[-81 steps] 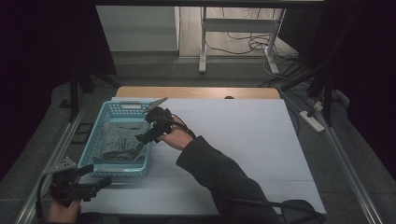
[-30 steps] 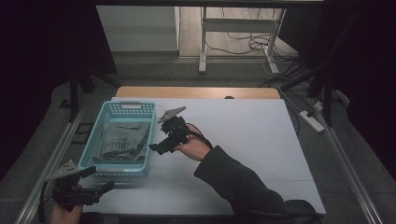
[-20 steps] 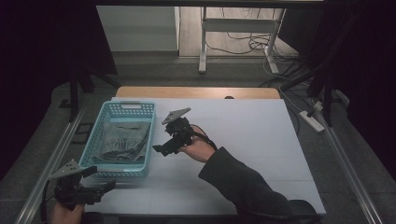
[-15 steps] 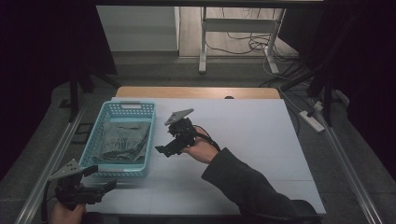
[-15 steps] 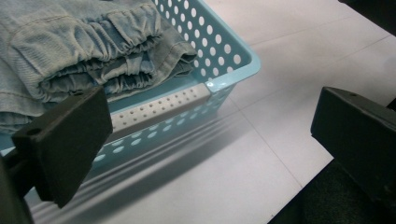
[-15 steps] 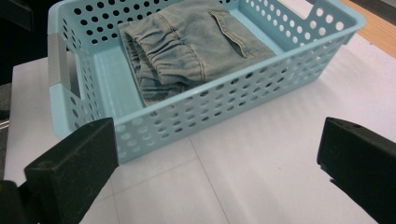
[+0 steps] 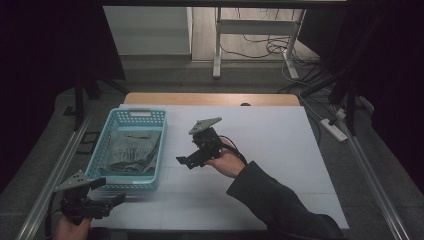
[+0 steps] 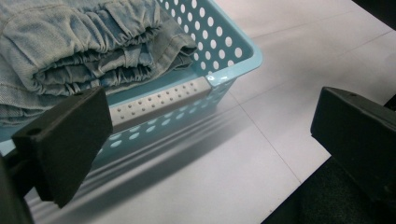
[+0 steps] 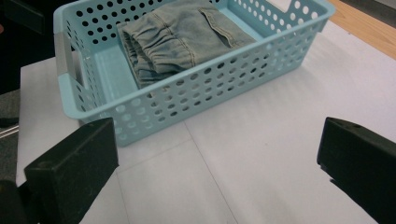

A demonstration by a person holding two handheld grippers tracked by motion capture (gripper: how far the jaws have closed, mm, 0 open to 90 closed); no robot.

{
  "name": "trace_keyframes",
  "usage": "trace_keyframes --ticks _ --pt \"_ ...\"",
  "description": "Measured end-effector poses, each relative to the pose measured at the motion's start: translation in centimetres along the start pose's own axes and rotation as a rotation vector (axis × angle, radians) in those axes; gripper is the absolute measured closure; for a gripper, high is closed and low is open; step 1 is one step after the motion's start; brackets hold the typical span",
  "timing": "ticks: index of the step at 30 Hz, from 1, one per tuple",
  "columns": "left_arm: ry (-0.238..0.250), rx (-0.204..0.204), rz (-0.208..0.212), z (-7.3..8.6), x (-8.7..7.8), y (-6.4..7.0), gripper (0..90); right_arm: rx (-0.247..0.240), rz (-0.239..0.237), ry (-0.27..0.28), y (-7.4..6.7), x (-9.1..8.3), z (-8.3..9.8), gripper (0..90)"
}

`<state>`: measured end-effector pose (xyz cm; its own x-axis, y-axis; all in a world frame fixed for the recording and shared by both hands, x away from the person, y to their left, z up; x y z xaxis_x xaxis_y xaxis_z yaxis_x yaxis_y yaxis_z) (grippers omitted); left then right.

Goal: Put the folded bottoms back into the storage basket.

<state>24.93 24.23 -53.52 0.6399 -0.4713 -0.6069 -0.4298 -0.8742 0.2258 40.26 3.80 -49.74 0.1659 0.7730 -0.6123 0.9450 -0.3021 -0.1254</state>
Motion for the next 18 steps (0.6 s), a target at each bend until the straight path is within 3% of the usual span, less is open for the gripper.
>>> trace_keyframes --ticks 8,18 --pt "0.008 -0.007 0.011 0.0 -0.1 0.0 0.0 0.025 0.007 0.002 0.5 -1.3 1.2 0.0" --pt "0.013 -0.008 0.018 0.0 -0.2 0.0 0.0 0.022 0.023 -0.004 0.6 -3.0 2.5 0.0"
Point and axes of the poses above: each handheld gripper's, and its own axes: x roughly forward along the jaws, z roughly out of its underside, y roughly to its right, the point moved 10 cm from there along x, roughly forward along the jaws, and after that the axes turned 6 degrees about -z, right-handed, at the moved point
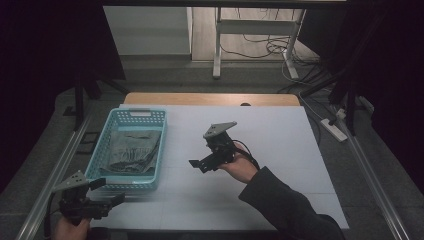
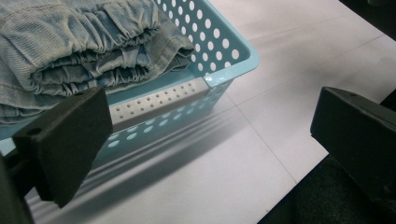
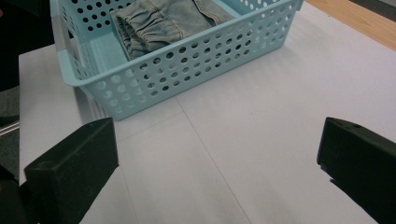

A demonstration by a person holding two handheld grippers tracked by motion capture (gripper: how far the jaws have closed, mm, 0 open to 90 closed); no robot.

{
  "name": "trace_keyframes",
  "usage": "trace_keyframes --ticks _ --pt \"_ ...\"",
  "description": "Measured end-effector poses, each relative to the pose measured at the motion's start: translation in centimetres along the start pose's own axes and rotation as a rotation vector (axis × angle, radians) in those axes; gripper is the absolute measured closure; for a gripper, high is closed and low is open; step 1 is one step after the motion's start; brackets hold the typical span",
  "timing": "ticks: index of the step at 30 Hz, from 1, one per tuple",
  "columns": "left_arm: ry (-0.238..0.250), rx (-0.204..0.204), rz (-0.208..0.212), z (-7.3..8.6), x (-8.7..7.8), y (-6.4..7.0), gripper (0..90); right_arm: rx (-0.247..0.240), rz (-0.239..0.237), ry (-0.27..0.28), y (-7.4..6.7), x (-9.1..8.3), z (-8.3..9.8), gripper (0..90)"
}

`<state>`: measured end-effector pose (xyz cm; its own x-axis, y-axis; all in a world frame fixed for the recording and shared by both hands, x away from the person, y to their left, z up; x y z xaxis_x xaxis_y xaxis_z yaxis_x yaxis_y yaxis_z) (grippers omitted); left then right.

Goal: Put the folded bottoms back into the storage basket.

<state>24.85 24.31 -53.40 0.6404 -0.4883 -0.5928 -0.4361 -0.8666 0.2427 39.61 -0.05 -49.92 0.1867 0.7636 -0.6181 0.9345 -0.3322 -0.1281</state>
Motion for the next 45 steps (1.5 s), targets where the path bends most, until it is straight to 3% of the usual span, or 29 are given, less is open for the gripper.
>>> trace_keyframes --ticks 17,34,45 --pt "0.005 -0.005 0.006 0.0 -0.1 0.0 0.1 0.017 0.035 0.006 0.1 -3.2 2.2 0.0" --pt "0.009 -0.004 0.011 0.0 -0.1 0.0 0.1 0.111 0.081 0.04 0.7 -7.9 5.7 0.0" --pt "0.008 -0.005 0.009 0.0 -0.1 0.0 0.1 0.192 0.163 0.059 2.0 -12.4 9.5 0.0"
Point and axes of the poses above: each handheld gripper's, and its own axes: x roughly forward along the jaws, z roughly out of its underside, y roughly to its right, the point moved 10 cm from there along x, roughly forward along the jaws, and after that the axes turned 6 degrees about -z, right-handed, at the moved point
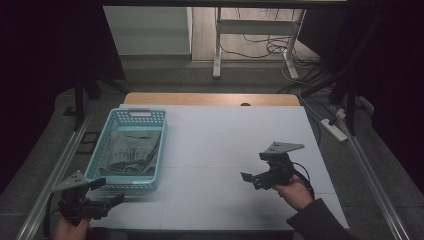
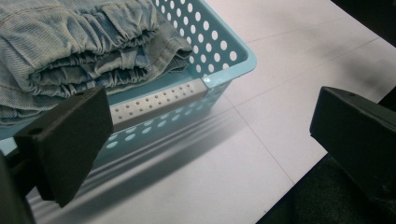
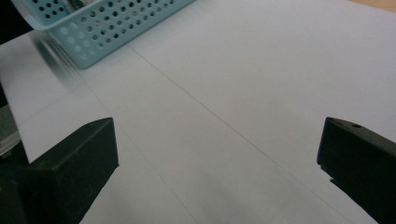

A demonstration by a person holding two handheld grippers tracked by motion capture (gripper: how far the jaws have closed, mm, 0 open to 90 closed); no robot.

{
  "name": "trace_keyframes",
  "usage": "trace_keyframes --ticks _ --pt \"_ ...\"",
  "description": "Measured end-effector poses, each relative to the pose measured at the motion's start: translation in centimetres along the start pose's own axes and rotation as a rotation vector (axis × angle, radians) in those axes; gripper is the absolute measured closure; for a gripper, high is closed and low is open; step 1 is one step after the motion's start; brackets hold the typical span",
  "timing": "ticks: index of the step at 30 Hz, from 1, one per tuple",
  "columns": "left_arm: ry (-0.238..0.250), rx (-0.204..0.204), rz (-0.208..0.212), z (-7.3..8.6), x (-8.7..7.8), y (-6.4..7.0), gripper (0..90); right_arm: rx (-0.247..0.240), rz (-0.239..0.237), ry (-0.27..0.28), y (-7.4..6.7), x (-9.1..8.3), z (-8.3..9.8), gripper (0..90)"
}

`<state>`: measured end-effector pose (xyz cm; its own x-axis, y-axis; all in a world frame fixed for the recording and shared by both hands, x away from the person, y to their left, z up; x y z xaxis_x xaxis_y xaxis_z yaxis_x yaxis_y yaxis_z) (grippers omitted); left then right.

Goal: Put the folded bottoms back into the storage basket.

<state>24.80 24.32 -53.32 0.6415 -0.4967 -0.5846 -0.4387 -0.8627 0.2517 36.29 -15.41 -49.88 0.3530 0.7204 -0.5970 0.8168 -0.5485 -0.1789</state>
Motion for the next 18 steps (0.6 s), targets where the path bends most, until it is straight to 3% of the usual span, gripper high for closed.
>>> trace_keyframes --ticks 12,18 --pt "-0.001 -0.001 0.0 0.0 0.0 0.0 0.1 0.054 0.137 -0.002 2.1 -4.5 3.7 0.0" --pt "-0.002 -0.002 -0.002 0.0 0.0 0.0 0.0 0.111 0.193 0.0 3.1 -6.8 5.7 0.0"
Point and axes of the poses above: each handheld gripper's, and its own axes: x roughly forward along the jaws, z roughly out of its underside, y roughly to its right, the point moved 10 cm from there along x, roughly forward along the jaws, and after that the axes turned 6 degrees about -z, right-handed, at the moved point
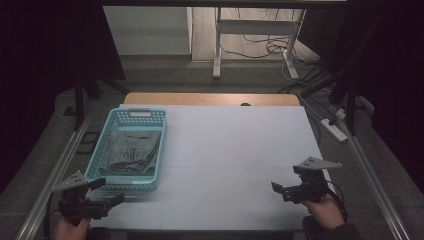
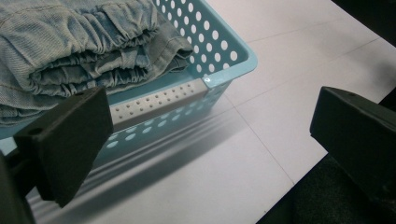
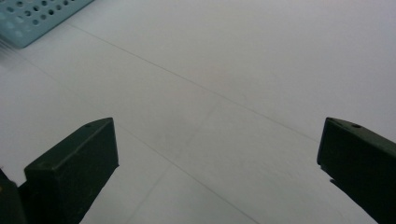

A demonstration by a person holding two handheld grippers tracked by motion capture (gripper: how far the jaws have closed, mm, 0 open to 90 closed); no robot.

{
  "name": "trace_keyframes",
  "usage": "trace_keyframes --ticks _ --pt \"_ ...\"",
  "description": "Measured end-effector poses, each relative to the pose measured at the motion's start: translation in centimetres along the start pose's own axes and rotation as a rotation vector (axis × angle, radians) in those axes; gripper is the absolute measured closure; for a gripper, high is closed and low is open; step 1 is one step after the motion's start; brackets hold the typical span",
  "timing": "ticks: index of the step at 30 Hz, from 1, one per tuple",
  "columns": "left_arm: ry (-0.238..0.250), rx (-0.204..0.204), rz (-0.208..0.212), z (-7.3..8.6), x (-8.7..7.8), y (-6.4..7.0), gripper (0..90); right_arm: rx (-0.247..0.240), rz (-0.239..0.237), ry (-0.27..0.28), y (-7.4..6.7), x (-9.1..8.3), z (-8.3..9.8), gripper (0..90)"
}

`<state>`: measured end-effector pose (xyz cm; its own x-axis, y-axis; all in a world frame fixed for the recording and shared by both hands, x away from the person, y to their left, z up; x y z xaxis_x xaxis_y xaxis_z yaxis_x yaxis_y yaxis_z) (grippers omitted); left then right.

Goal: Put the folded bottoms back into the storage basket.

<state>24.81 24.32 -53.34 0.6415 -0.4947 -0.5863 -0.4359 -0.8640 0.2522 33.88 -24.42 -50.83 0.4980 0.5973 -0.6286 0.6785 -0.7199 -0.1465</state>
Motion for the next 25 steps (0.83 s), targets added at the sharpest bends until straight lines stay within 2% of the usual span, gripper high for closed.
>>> trace_keyframes --ticks 3,5,15,25 --pt "-0.001 -0.001 -0.001 0.0 0.0 0.0 0.0 0.03 0.024 0.0 0.7 -0.9 0.8 0.0" --pt "-0.003 0.003 -0.003 0.0 0.0 0.0 0.0 0.044 0.031 0.022 1.0 -1.5 0.8 0.0" --pt "-0.003 -0.001 -0.011 0.1 0.0 -0.1 0.0 0.053 0.072 0.012 1.7 -3.1 1.9 0.0" --pt "-0.003 -0.007 -0.01 0.0 0.0 -0.1 0.0 0.053 0.075 -0.021 1.7 -3.5 2.6 0.0"
Point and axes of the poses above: each handheld gripper's, and its own axes: x roughly forward along the jaws, z roughly out of its underside, y roughly to its right, the point moved 10 cm from there along x, roughly forward along the jaws, and after that the axes turned 6 degrees about -z, right-handed, at the moved point
